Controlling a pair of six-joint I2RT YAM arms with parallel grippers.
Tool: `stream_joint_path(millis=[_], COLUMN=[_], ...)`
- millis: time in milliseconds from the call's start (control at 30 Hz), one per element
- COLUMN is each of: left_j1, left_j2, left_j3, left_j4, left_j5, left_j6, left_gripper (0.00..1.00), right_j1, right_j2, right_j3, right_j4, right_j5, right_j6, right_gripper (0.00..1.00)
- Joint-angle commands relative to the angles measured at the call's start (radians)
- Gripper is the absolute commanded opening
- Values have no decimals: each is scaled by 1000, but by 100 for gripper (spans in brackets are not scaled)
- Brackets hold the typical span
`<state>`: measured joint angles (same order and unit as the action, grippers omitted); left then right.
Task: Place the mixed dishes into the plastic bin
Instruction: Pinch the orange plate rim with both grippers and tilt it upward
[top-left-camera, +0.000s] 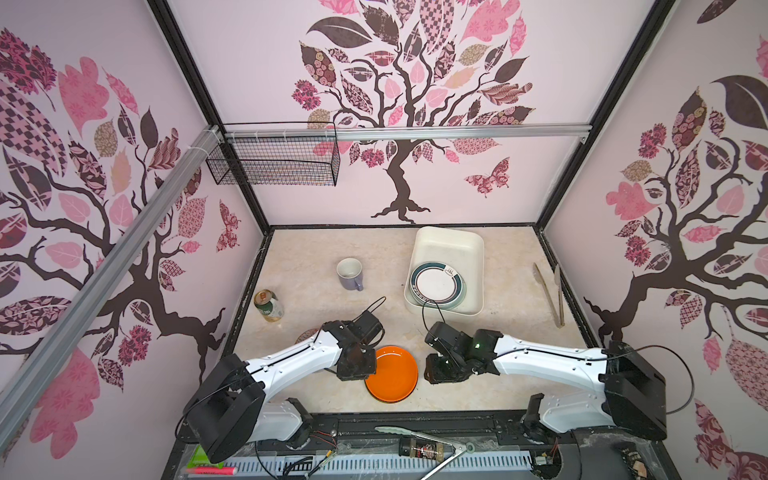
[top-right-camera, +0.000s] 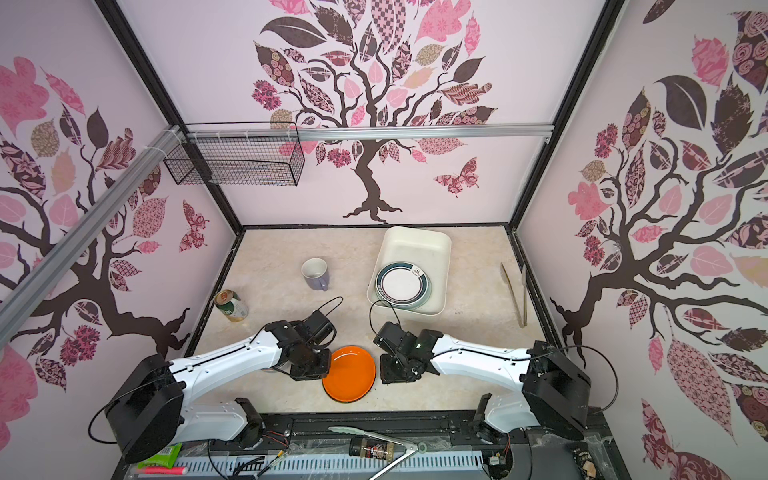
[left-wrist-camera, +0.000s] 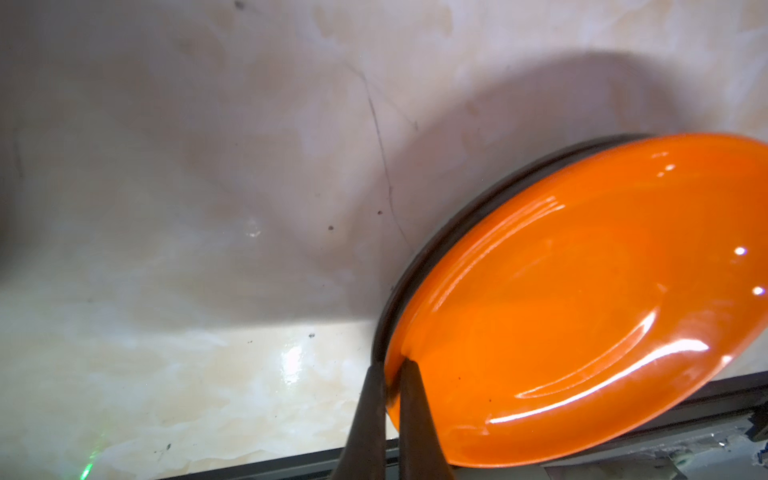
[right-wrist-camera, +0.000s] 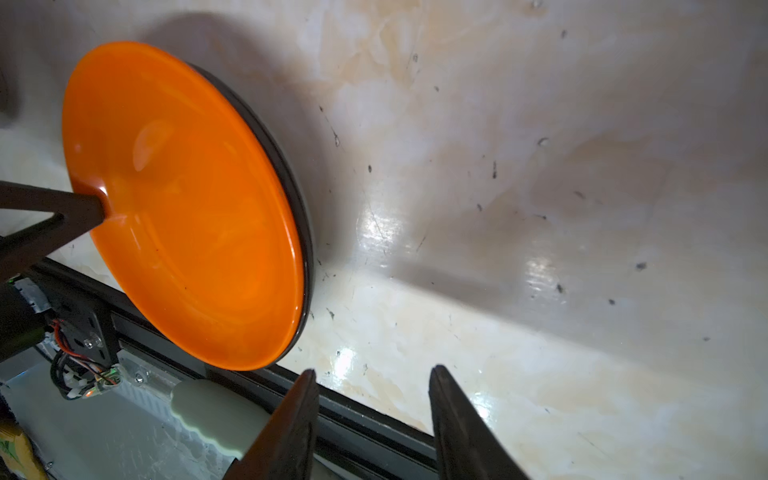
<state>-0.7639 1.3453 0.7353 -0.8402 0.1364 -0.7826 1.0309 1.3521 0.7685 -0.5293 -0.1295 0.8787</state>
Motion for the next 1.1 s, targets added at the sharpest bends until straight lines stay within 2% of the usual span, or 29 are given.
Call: stream_joint_path(millis=[0,167,500,767,900,967,1033,1067], left_j1=[2,1,17,103,137,145,148,150], left_j2=[61,95,70,5,-29,-28,-16,-5], left_j3=[60,121,226,254,318,371,432,467], left_j4=[-1,-26,-124,-145,-179,-205,-230,-240], left_j5=[-47,-55,-90,-12,-2,-4,-9,-12], left_j6=[24,55,124,167,196,210,223,230], left_gripper=[0,0,0,0,0,0,0,0], right_j1=[-8,-32,-102,-126,-134,-134,-135,-136], right_j2=[-21,-53,-138,-125,-123,-127,-135,-141], right_j3=[19,25,0,37,60,70,85,91], right_j4=[-51,-85,-113,-133,-142,-143,-149,-150], right_j5=[24,30,33,38,37,36,37,40], right_j6=[-7,-20,-28,-53,-70,-79,-90,-97], right_gripper=[47,47,48,48,49,53,62,77])
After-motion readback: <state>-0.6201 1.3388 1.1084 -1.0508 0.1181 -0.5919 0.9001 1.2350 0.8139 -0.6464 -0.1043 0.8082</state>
